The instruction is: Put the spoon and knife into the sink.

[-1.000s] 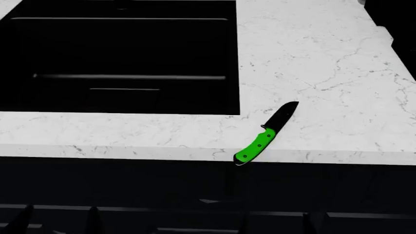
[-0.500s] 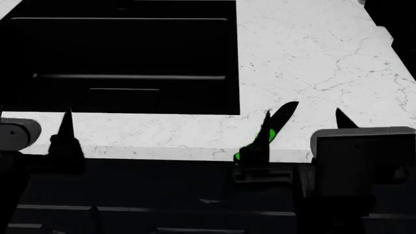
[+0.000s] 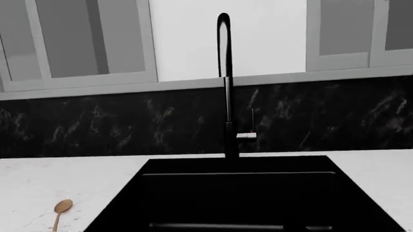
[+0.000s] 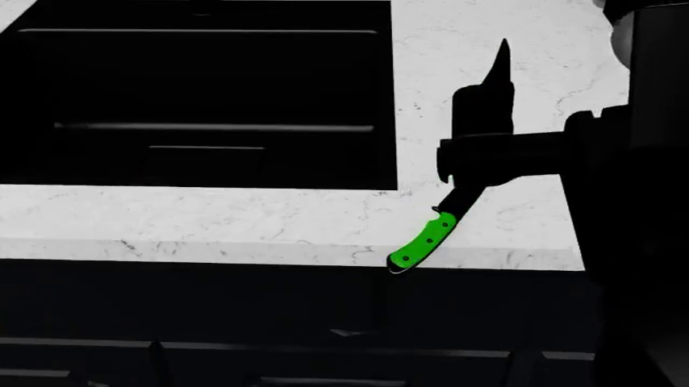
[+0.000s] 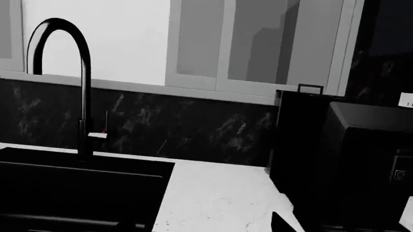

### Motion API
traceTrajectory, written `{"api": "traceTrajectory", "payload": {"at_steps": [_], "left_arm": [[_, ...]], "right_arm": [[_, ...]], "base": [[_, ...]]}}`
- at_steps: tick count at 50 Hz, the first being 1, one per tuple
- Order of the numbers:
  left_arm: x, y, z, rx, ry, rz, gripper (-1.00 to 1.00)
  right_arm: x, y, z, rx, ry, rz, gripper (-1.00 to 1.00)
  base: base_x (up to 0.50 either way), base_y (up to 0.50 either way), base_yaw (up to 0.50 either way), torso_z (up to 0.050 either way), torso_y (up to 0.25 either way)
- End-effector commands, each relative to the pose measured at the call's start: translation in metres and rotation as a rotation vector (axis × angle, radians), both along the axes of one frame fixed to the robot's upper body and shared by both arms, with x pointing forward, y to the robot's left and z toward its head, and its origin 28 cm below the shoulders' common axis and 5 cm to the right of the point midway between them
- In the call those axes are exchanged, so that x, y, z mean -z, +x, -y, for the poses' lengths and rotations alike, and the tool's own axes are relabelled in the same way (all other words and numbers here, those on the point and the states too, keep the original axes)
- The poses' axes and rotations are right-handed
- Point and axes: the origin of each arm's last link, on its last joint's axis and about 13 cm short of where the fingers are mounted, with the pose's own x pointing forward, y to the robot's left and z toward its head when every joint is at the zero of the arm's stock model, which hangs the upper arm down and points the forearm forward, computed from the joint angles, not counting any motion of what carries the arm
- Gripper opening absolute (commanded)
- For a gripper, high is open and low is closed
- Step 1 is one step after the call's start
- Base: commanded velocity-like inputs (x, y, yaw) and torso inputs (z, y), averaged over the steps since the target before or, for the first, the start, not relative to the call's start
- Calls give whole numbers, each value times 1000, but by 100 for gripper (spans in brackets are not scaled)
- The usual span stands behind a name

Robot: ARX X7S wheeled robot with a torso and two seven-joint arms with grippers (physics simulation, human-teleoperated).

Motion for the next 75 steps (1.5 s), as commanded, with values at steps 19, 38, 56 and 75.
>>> {"api": "traceTrajectory", "payload": {"at_steps": [19,38,56,75], "left_arm": [[-21,-3,-37,-159,23,31,100],[-14,-5,-35,-141,21,26,100],[-11,-10,-31,-125,29,21,100],[-7,-12,-31,-124,27,11,100]], "right_arm": [[-27,-26,21,121,22,88,100],[-29,-27,18,88,56,112,100],[-31,-33,19,40,97,156,100],[-27,-31,17,-21,124,167,100]], "base": [[0,0,0,0,0],[43,335,0,0,0],[158,490,0,0,0],[494,26,0,0,0]]}}
